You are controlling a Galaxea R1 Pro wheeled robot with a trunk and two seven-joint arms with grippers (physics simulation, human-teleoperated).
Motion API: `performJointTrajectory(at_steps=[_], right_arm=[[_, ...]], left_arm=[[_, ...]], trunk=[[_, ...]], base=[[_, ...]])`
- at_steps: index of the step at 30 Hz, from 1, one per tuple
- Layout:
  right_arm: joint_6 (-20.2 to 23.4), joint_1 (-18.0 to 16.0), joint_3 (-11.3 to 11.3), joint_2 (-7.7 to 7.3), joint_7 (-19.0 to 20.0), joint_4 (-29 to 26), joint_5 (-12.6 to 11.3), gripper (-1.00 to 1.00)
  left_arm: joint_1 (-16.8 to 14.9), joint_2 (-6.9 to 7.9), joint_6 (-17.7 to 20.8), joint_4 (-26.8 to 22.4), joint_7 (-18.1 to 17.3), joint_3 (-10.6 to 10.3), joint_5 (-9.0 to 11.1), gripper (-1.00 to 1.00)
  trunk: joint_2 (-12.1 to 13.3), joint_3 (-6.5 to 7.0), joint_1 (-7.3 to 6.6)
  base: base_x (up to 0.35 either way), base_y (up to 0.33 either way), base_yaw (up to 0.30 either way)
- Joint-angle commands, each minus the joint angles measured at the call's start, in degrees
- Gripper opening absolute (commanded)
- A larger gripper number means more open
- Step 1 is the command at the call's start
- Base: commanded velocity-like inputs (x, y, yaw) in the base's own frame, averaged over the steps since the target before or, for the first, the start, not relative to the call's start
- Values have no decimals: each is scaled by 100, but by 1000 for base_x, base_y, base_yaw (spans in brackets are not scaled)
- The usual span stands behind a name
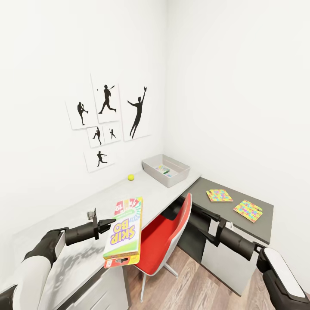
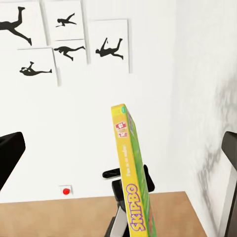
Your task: Put all the toys in the child's room - the three board games (two on the bed and one on the table), the two jigsaw puzzles on the table, and the tennis ball on the table - inside the toy box on the table in the child's room.
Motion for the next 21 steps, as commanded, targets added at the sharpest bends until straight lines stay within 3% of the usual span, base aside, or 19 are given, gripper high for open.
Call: performJointTrajectory(at_steps=[1, 14, 21], right_arm=[[26, -4, -8, 1, 34, 4, 36, 100], [23, -1, -28, 10, 34, -55, 35, 100], [26, -2, -32, 9, 34, -63, 35, 100]], left_arm=[[-3, -2, 54, -1, -37, 39, -60, -100], [0, 14, 50, -1, -70, 38, -56, -100], [4, 20, 8, -1, -345, 32, -55, -100]], trunk=[[-7, -6, 3], [-7, -6, 3], [-7, -6, 3]], base=[[0, 0, 0], [17, 0, 0], [194, -37, 0]])
